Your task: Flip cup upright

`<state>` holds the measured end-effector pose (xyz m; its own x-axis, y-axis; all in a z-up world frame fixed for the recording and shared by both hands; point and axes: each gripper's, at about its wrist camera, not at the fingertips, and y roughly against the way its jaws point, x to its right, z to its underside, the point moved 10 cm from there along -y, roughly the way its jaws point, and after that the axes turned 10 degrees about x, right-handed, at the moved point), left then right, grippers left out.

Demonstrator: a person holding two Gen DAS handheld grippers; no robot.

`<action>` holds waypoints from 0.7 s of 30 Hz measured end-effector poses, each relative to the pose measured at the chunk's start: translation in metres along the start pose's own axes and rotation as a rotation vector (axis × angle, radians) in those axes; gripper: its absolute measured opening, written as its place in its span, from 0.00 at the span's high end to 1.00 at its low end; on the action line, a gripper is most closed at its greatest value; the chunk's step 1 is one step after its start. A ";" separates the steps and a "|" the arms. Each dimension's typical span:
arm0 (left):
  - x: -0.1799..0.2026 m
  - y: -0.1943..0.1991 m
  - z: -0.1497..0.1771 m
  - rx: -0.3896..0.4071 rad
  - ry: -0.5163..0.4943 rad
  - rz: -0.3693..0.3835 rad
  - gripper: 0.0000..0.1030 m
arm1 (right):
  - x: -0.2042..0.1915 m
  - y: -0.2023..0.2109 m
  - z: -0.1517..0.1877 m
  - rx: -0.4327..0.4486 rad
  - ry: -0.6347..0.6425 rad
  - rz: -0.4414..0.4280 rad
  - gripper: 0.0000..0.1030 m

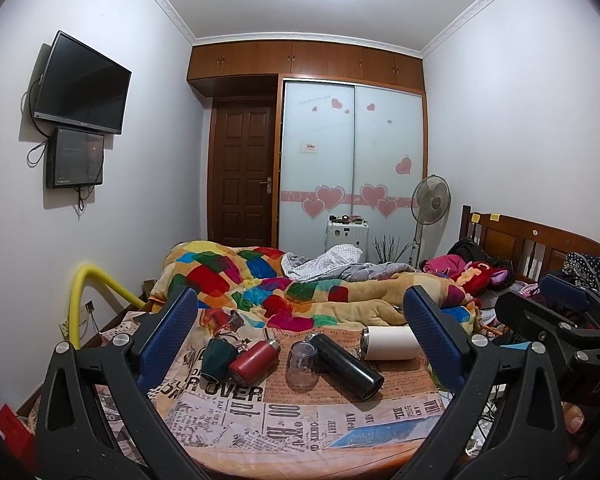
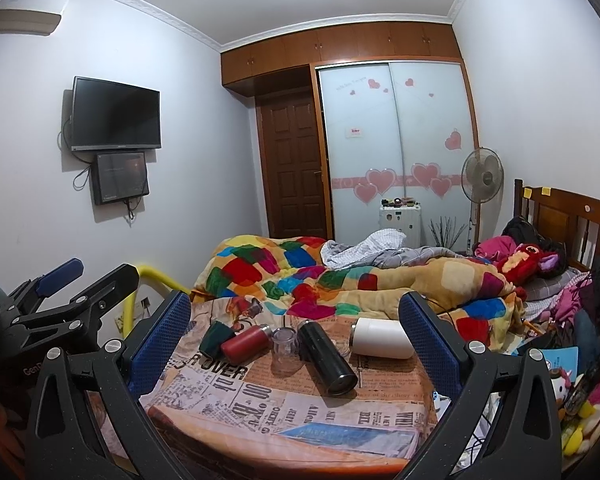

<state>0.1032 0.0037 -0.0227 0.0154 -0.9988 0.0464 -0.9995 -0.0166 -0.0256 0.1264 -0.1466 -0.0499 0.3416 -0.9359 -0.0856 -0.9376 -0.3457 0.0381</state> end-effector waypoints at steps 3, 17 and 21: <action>0.000 0.000 -0.001 0.000 0.000 0.000 0.00 | 0.002 0.000 0.002 0.001 -0.002 0.000 0.00; 0.000 -0.001 0.001 -0.002 0.003 0.002 0.00 | 0.003 0.000 0.001 -0.001 -0.003 0.001 0.00; 0.000 -0.003 0.004 -0.005 0.003 -0.001 0.00 | 0.005 -0.002 0.000 -0.007 -0.004 0.002 0.00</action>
<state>0.1058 0.0040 -0.0265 0.0163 -0.9986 0.0499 -0.9996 -0.0174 -0.0209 0.1300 -0.1506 -0.0500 0.3398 -0.9362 -0.0894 -0.9376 -0.3447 0.0456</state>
